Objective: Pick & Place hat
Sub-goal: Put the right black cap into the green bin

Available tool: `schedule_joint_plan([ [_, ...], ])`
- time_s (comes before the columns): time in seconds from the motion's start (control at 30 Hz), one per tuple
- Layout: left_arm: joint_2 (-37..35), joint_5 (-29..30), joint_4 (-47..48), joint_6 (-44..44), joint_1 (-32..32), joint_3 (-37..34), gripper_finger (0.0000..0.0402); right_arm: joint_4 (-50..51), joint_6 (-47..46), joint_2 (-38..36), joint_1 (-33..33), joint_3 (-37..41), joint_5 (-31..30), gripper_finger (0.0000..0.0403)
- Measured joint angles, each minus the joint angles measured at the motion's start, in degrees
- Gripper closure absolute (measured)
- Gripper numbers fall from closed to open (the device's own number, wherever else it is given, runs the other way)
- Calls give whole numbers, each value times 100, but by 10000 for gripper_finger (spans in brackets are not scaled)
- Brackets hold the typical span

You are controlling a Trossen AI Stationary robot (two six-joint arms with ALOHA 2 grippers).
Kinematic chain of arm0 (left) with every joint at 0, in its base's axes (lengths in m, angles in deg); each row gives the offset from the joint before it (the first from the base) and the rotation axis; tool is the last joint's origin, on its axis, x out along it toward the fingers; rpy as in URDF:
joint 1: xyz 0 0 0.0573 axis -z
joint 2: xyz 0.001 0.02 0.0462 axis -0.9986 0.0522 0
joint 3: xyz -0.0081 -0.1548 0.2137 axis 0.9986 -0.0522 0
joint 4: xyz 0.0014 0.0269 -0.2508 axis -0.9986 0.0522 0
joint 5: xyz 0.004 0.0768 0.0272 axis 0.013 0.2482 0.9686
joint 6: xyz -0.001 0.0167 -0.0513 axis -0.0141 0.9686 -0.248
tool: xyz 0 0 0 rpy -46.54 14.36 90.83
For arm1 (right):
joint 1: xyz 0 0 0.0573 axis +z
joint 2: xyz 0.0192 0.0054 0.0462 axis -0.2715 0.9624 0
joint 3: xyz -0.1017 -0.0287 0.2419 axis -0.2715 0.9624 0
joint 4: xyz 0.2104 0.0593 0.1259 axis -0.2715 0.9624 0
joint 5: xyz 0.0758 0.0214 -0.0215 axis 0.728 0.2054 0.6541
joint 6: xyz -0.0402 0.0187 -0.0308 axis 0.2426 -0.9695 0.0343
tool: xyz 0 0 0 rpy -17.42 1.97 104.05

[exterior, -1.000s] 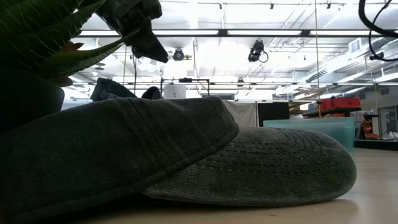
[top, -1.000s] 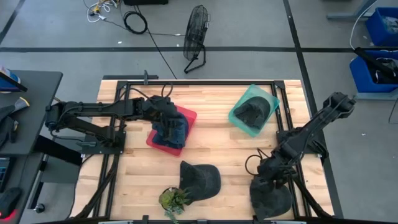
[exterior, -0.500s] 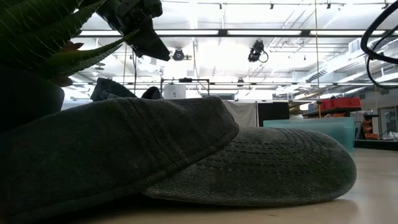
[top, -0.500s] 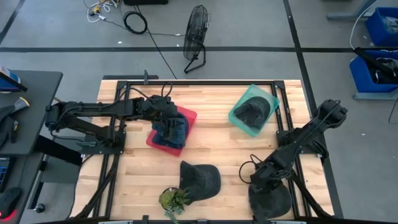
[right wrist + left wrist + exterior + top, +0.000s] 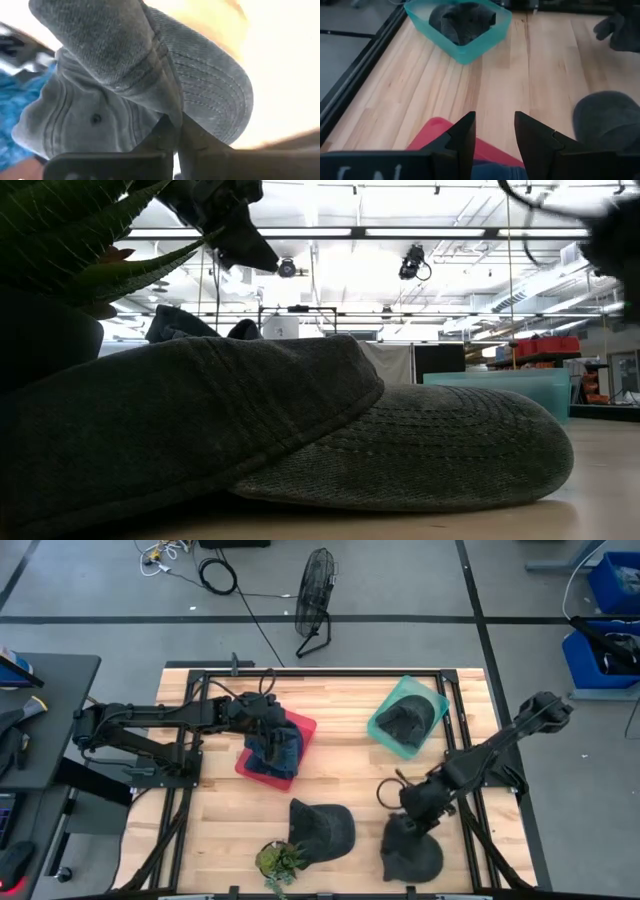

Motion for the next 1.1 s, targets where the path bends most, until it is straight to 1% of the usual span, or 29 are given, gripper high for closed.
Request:
schedule_joint_plan([
  [0.13,1,0,-89,0,-10,0,262,1212,1158,-346,-297,-679,-1014,399],
  [0.2,1,37,-102,0,-11,0,262,1979,2013,-421,-450,-1092,-1578,400],
  [0.33,0,131,-110,0,-11,0,262,3556,4064,-414,-805,-1832,-2801,400],
  [0.43,1,146,-134,0,-11,0,262,4273,5290,-420,-1126,-2229,-3899,401],
  [0.53,1,144,-182,0,-11,0,262,4777,6295,-422,-1564,-2554,-4660,401],
  [0.6,0,146,-192,-2,-11,0,262,4888,6969,-419,-1960,-2677,-4918,401],
  [0.73,1,146,-198,-3,-11,0,262,4878,8429,-405,-2808,-2715,-5023,401],
  [0.8,0,146,-198,-3,-11,0,262,4878,9007,-362,-3199,-2715,-5243,401],
  [0.9,0,146,-198,-7,-11,0,262,4863,9660,-264,-3806,-2715,-5511,401],
  [1.1,0,146,-196,-16,-11,0,262,4752,10688,136,-4892,-2679,-5532,401],
])
